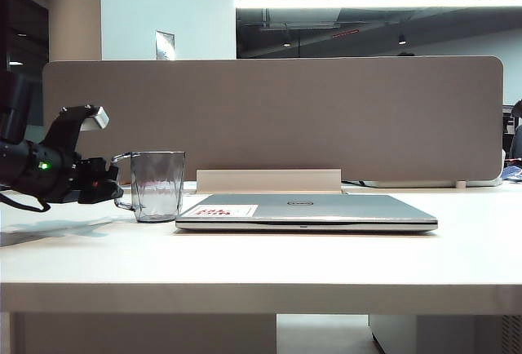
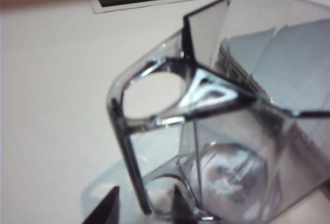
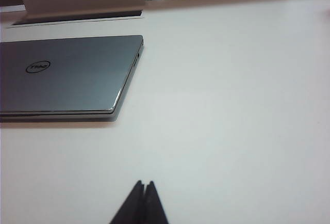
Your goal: Pick up the water cup and place it on the side of the laptop close to you.
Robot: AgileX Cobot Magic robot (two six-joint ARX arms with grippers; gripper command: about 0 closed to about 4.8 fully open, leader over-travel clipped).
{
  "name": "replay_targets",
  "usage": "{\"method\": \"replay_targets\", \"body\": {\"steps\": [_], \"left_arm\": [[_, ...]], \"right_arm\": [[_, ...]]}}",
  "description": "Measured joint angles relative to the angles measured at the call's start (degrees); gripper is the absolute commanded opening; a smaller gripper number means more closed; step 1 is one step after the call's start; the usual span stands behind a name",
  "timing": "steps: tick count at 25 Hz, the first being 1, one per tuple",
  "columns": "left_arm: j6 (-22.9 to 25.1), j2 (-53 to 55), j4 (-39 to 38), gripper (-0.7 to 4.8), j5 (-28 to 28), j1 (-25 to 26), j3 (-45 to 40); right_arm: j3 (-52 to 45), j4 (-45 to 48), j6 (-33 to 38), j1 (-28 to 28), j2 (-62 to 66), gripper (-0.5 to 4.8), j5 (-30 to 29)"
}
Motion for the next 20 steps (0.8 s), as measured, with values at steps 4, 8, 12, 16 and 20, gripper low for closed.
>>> {"method": "replay_targets", "body": {"steps": [4, 8, 12, 16, 20], "left_arm": [[-0.24, 0.44, 0.37, 1.20, -0.04, 0.00, 1.22], [-1.29, 0.42, 1.01, 0.79, -0.02, -0.48, 1.57], [-1.36, 0.42, 1.51, 0.51, -0.22, -0.81, 1.75], [-1.42, 0.42, 1.88, 0.26, -0.24, -1.27, 1.75], [-1.66, 0.42, 2.21, -0.06, -0.31, -1.29, 1.75]], "right_arm": [[-0.02, 0.00, 0.00, 0.00, 0.02, -0.08, 0.02], [-0.02, 0.00, 0.00, -0.02, 0.02, -0.08, 0.02], [-0.02, 0.00, 0.00, -0.02, 0.02, -0.08, 0.00], [-0.02, 0.00, 0.00, -0.02, 0.02, -0.08, 0.02], [0.00, 0.00, 0.00, -0.02, 0.02, -0.08, 0.00]]}}
